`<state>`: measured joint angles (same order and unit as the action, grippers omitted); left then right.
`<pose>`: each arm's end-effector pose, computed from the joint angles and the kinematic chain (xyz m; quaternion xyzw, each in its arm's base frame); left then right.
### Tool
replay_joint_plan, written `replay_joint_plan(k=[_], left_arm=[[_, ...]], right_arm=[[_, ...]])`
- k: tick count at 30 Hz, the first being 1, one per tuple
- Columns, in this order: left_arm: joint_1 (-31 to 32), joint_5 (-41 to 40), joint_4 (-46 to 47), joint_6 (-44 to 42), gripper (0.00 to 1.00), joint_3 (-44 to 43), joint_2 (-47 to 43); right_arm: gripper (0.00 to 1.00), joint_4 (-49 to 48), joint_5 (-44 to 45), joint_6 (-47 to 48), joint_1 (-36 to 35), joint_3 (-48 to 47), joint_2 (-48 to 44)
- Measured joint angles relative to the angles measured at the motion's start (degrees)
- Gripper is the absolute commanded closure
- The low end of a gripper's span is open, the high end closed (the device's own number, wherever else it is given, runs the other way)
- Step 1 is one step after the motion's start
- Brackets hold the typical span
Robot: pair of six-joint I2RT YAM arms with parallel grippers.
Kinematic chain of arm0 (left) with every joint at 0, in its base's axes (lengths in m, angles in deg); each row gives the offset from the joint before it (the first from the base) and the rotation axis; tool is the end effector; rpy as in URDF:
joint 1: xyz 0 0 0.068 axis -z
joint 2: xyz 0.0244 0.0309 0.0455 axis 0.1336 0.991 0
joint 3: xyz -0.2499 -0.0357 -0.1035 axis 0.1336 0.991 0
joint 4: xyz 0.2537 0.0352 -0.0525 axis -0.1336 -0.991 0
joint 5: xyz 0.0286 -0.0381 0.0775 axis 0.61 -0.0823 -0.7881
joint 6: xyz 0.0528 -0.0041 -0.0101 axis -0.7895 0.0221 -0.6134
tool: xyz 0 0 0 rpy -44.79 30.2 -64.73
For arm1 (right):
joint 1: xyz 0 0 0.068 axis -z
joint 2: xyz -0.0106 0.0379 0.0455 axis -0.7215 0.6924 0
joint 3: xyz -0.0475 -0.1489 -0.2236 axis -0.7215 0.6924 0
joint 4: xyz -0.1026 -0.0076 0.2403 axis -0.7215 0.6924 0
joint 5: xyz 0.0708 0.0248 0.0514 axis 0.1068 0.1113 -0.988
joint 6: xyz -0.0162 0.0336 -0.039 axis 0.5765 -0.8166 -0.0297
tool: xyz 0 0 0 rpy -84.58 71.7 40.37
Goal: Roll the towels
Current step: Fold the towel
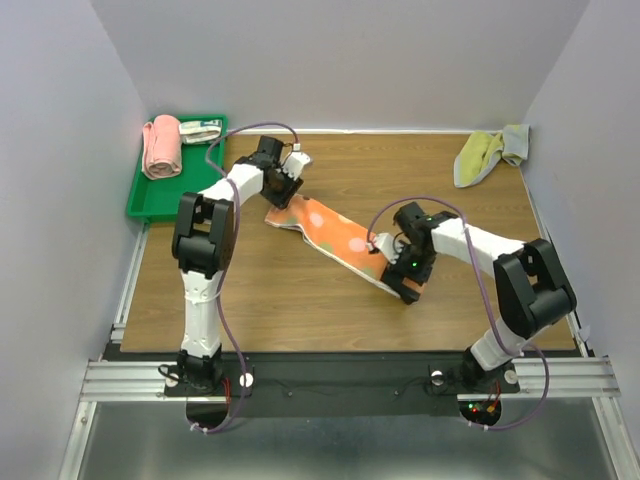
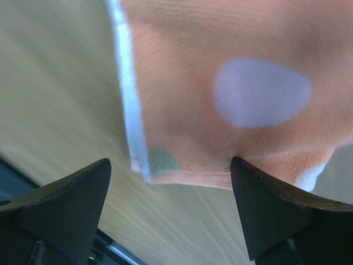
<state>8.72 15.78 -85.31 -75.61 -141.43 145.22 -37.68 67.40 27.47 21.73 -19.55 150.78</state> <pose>0.4505 -0.1397 0.1835 0.3909 0.8539 -0.0536 0.3393 0.2470 0.1200 0.1678 -0.5117 0.8521 0.0946 0.0569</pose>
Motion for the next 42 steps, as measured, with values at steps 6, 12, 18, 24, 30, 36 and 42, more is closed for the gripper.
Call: replay_joint_plan(k=[6,12,18,24,30,36,42], left_arm=[[0.0,2.3,-7.2,2.7,0.39,-26.3,12.6],[0.2,3.6,-6.2,4.9,0.47,-17.5,1.5],[4.0,4.5,-0.2,11.4,0.67,-0.4,-10.9],[10.7,4.5,2.7,16.8,0.81,6.4,-8.9],[10.4,2.5,4.2,18.8,0.83,5.8,-3.2],[9.6,2.8,2.6,16.5,0.83,-6.1,4.7],[9.5,8.6,-1.4,13.9,0.73,-20.5,14.0]], right_arm=[[0.06,4.1,-15.7,-3.8,-7.1,-6.2,0.7],[0.22,4.8,-19.5,-5.8,-6.2,-9.0,-6.7],[0.56,1.0,-16.0,-8.5,-5.1,-8.4,-3.8],[0.69,-4.3,-13.1,-10.8,-4.9,-6.1,4.3],[0.69,-6.2,-16.0,-12.7,-4.9,-4.4,6.2],[0.63,-9.9,-25.3,-16.0,-5.1,-4.3,9.2],[0.43,-17.1,-36.8,-24.4,-8.5,-6.7,15.3]])
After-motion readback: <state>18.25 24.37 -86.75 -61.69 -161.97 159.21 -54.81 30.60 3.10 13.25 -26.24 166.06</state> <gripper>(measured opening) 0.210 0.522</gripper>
